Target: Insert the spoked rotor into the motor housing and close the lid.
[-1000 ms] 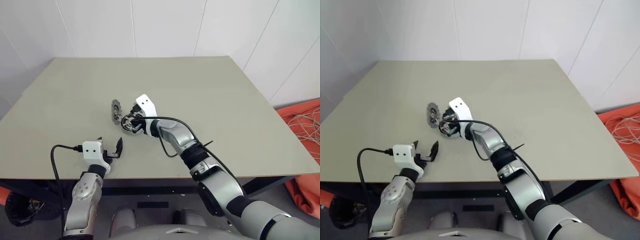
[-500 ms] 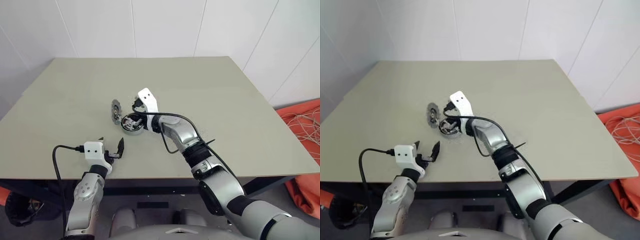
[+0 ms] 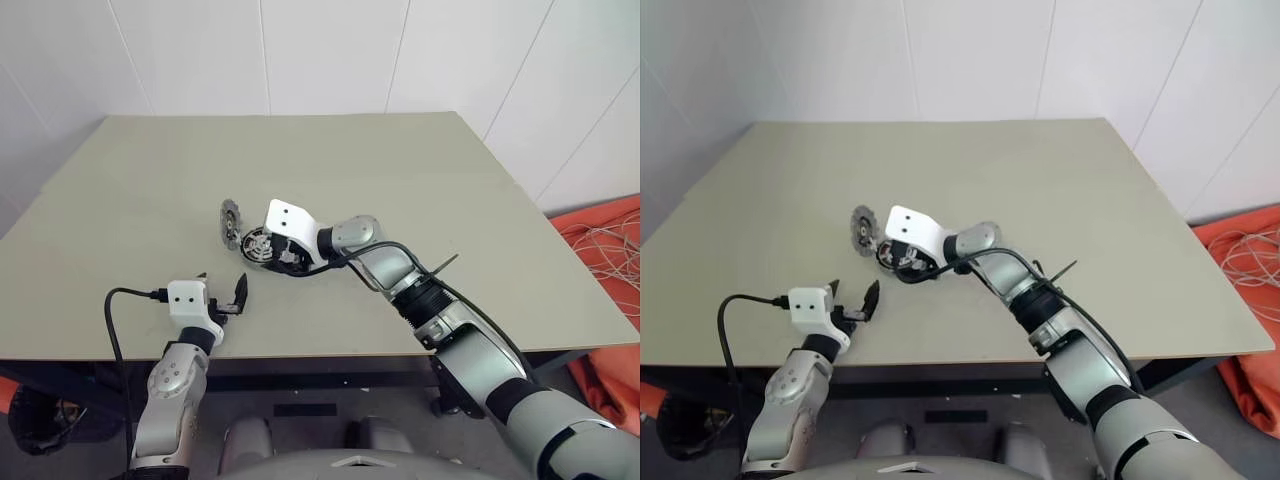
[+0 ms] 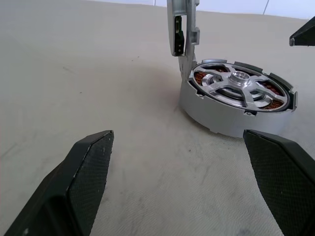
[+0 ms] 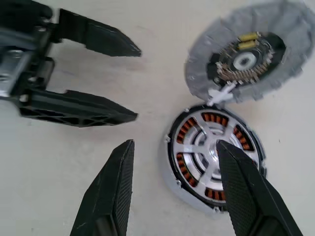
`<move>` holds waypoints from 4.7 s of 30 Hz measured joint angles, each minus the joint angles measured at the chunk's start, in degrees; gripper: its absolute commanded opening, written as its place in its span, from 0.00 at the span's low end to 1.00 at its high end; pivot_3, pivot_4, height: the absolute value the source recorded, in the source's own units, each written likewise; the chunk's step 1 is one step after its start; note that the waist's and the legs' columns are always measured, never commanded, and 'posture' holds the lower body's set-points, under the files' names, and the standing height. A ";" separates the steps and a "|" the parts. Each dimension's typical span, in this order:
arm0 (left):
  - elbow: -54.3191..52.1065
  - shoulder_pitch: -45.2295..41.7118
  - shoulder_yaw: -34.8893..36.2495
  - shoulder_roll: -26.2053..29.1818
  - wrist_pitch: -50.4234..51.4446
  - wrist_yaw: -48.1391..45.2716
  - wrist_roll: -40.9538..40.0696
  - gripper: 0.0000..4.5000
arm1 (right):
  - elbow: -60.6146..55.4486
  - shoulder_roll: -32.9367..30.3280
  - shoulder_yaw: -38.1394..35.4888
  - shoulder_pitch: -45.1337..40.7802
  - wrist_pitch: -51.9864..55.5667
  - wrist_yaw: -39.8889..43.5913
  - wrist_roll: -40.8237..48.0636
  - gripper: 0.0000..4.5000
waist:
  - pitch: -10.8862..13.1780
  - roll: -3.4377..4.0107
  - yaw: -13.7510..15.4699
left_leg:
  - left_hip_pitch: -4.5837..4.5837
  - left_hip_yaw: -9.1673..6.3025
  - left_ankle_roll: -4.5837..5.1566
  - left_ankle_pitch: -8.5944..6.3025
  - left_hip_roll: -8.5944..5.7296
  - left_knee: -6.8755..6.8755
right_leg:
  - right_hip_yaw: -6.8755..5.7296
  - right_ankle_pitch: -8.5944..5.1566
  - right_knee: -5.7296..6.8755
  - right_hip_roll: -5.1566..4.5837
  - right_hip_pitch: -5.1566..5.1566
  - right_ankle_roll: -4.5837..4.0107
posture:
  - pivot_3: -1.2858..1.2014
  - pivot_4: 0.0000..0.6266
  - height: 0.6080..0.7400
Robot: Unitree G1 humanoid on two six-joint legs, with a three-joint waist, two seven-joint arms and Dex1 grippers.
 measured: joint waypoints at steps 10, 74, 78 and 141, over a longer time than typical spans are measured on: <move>1.18 -0.02 0.27 -0.30 -0.85 -0.16 0.00 1.00 | 7.46 1.84 4.53 -5.99 -11.40 6.05 -5.86 0.66 | 0.00 -0.03 0.01 | -0.02 0.00 0.01 -0.01 0.00 0.02 | 0.00 0.02 0.01 -0.01 0.00 -0.04 | 0.52 0.00 1.00; 2.03 0.07 -0.04 -1.04 -2.59 0.06 0.07 1.00 | 37.27 4.93 5.33 -17.19 -31.61 3.86 -21.37 0.00 | 0.04 0.03 -0.08 | -0.29 0.03 0.17 -0.09 0.35 0.14 | -0.08 0.09 0.05 0.01 -0.26 -0.23 | 0.52 0.00 1.00; 2.08 0.07 -0.04 -1.02 -2.63 0.05 0.07 1.00 | 37.27 4.95 5.31 -17.19 -31.59 3.81 -21.37 0.00 | 0.04 0.04 -0.08 | -0.30 0.03 0.17 -0.09 0.35 0.15 | -0.08 0.09 0.05 0.01 -0.27 -0.23 | 0.52 0.00 1.00; 0.28 -0.59 -0.78 -0.94 1.12 -0.46 -0.96 1.00 | -7.66 -12.71 -21.24 -7.38 79.07 -35.69 52.65 0.00 | 0.16 0.14 1.64 | 0.05 0.03 -0.17 0.11 0.07 0.30 | -0.03 0.09 0.22 0.01 0.03 -0.22 | 0.52 0.00 1.00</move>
